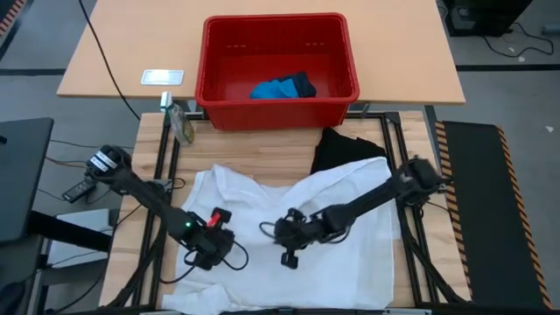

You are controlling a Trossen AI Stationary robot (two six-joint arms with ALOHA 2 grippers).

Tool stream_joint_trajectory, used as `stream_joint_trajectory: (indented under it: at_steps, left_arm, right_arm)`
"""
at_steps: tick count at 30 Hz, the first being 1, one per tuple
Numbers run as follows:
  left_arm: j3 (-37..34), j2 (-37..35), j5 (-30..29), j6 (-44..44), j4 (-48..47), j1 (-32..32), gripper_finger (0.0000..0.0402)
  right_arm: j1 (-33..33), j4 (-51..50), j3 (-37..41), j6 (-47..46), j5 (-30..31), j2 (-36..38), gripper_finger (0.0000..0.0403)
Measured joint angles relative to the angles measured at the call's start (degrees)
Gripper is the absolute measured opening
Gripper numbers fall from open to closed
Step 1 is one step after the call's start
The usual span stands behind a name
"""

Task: Fold laundry
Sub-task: Fold the white polo shirt on the table

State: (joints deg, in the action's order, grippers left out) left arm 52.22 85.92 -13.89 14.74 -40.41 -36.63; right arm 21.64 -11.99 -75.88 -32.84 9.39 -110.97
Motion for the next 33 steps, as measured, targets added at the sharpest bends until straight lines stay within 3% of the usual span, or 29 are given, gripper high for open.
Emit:
stream_joint_trajectory:
  at_steps: [4,8,14,17,21,24,29,33]
  left_arm:
    - [4.1,-4.3,-12.7,-4.0,-8.0,3.1,0.0002]
    - [6.8,-9.1,-20.6,-11.5,-7.7,12.7,0.0001]
    - [7.9,-12.8,-21.5,-27.1,0.5,36.7,0.0001]
    - [7.9,-12.8,-21.6,-30.8,6.9,47.8,0.0001]
    - [7.9,-12.8,-20.3,-30.7,10.8,57.2,0.0009]
    - [7.9,-12.9,-19.6,-30.2,10.3,59.5,0.0029]
    - [8.5,-14.5,-19.4,-24.5,6.3,58.2,0.0066]
    - [11.8,-16.3,-16.9,-16.4,-6.3,54.8,0.0092]
  right_arm:
    - [-2.2,-7.1,0.0,0.3,6.7,6.8,0.0007]
    - [-9.7,-11.0,-0.1,3.8,8.6,10.5,0.0007]
    - [-25.0,-10.3,-0.1,10.4,9.4,11.4,0.0007]
    - [-32.1,-9.9,-0.1,10.3,9.3,11.7,0.001]
    - [-38.5,-9.6,0.0,11.3,0.3,11.8,0.0054]
    - [-40.2,-9.8,0.0,14.8,-0.1,11.7,0.0108]
    - [-40.0,-11.4,0.0,14.1,5.7,11.9,0.0189]
    - [-38.4,-16.6,0.0,7.6,-1.9,12.5,0.0212]
